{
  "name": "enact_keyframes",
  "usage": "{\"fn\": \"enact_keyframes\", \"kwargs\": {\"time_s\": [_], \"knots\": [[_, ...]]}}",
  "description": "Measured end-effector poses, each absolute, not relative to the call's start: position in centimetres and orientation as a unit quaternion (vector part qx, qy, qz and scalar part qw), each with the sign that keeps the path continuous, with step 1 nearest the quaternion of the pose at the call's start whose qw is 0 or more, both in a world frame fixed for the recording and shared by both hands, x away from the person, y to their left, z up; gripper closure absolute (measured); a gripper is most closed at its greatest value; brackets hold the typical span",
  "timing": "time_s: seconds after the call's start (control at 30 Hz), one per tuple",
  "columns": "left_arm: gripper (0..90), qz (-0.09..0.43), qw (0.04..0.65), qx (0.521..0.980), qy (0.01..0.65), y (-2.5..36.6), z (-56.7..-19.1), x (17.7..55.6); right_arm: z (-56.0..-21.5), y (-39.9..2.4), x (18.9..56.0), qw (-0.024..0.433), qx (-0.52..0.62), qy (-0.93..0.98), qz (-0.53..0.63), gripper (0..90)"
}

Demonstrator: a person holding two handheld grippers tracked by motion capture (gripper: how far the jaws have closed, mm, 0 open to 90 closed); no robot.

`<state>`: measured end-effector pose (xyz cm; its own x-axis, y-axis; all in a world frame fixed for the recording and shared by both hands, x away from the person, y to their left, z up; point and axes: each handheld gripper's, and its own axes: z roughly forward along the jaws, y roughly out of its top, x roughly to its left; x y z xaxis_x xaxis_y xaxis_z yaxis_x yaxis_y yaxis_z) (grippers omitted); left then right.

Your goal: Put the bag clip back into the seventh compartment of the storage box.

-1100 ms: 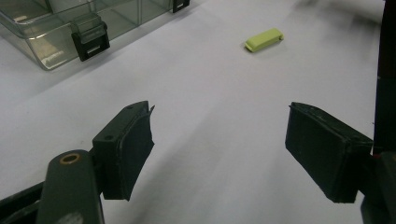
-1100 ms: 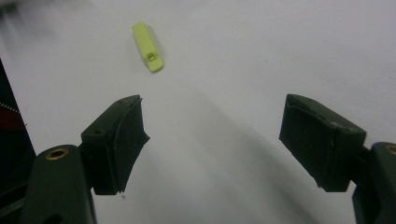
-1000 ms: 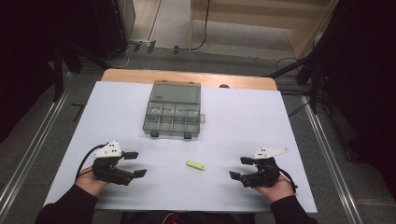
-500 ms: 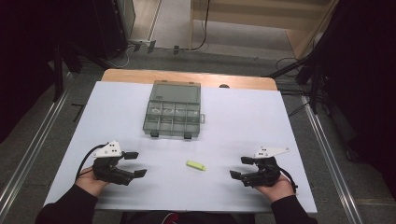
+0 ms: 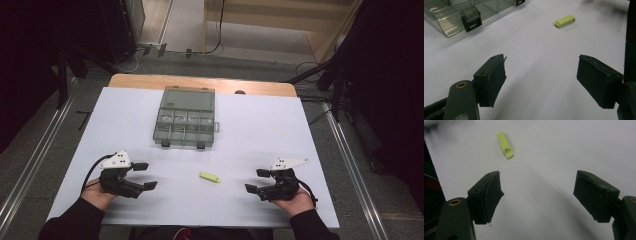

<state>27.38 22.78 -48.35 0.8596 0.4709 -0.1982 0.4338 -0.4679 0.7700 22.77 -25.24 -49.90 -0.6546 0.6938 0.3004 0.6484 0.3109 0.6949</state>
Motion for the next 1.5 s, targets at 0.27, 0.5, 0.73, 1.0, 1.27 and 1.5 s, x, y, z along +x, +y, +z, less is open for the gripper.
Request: {"fn": "enact_keyframes", "kwargs": {"time_s": [0.27, 0.5, 0.73, 1.0, 1.27, 1.5], "knots": [[22.4, 0.021, 0.442, 0.857, 0.265, 22.8, -48.4, 27.4, -49.9, -25.2, 22.8, 0.026, 0.418, 0.809, 0.413, 23.0], [22.4, 0.021, 0.442, 0.857, 0.265, 22.8, -48.4, 27.4, -49.7, -25.2, 22.9, 0.028, 0.42, 0.809, 0.411, 23.2], [22.4, 0.021, 0.444, 0.856, 0.265, 22.8, -48.3, 27.4, -49.5, -25.1, 23.2, 0.03, 0.421, 0.812, 0.403, 23.2], [22.4, 0.022, 0.444, 0.856, 0.264, 22.8, -48.3, 27.4, -49.1, -24.7, 23.8, 0.027, 0.425, 0.814, 0.396, 23.2], [22.4, 0.022, 0.445, 0.855, 0.264, 22.8, -48.3, 27.4, -48.4, -24.2, 24.4, 0.023, 0.417, 0.817, 0.398, 24.0], [22.4, 0.023, 0.447, 0.854, 0.266, 22.8, -48.3, 27.3, -48.2, -23.9, 24.7, 0.029, 0.416, 0.82, 0.392, 24.0]]}}
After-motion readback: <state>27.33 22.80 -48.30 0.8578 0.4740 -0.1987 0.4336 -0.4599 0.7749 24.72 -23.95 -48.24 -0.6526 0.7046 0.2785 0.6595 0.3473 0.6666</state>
